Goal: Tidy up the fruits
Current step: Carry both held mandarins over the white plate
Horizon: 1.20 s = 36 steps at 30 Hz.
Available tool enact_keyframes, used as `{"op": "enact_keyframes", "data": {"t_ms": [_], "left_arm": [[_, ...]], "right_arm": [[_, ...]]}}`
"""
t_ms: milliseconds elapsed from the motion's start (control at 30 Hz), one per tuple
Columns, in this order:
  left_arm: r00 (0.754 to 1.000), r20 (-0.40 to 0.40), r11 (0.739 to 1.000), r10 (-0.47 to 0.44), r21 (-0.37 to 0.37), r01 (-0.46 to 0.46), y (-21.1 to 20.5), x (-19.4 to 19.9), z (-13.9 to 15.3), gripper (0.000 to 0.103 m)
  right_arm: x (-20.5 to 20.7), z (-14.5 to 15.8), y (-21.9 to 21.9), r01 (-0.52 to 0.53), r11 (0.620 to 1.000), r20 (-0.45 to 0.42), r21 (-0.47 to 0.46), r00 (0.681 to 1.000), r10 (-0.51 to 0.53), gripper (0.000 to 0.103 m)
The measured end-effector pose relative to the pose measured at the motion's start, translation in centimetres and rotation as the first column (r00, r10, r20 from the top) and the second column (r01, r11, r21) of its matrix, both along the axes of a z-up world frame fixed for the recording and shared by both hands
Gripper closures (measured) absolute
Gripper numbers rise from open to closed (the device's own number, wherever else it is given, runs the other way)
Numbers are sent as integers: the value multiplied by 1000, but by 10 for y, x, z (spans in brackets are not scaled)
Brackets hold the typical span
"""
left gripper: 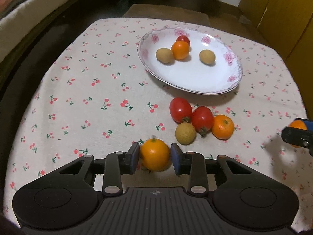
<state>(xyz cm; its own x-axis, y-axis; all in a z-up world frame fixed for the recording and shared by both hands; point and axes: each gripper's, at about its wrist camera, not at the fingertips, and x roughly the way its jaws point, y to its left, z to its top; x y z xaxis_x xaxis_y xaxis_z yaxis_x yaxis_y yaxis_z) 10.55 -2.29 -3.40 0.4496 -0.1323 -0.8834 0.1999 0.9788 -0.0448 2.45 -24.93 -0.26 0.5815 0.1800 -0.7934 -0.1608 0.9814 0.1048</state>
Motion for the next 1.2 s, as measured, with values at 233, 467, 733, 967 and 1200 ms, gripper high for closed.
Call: {"op": "enact_keyframes", "data": {"t_ms": [233, 467, 733, 967, 1200], "left_arm": [[1000, 23, 999, -2, 39, 1, -9, -2, 0, 63], [1000, 30, 998, -1, 67, -1, -5, -12, 15, 63], [998, 66, 1000, -22, 4, 22, -11, 2, 37, 63], [994, 103, 1000, -21, -20, 23, -22, 32, 46, 63], [995, 101, 999, -5, -36, 8, -24, 59, 44, 63]], "right_arm": [[6, 1, -5, -5, 1000, 12, 28, 1000, 5, 69], [6, 7, 0, -23, 999, 25, 22, 999, 23, 69], [26, 12, 10, -34, 999, 34, 19, 999, 33, 69], [59, 16, 19, -42, 999, 41, 22, 998, 41, 69], [90, 11, 21, -47, 998, 27, 47, 999, 46, 69]]}}
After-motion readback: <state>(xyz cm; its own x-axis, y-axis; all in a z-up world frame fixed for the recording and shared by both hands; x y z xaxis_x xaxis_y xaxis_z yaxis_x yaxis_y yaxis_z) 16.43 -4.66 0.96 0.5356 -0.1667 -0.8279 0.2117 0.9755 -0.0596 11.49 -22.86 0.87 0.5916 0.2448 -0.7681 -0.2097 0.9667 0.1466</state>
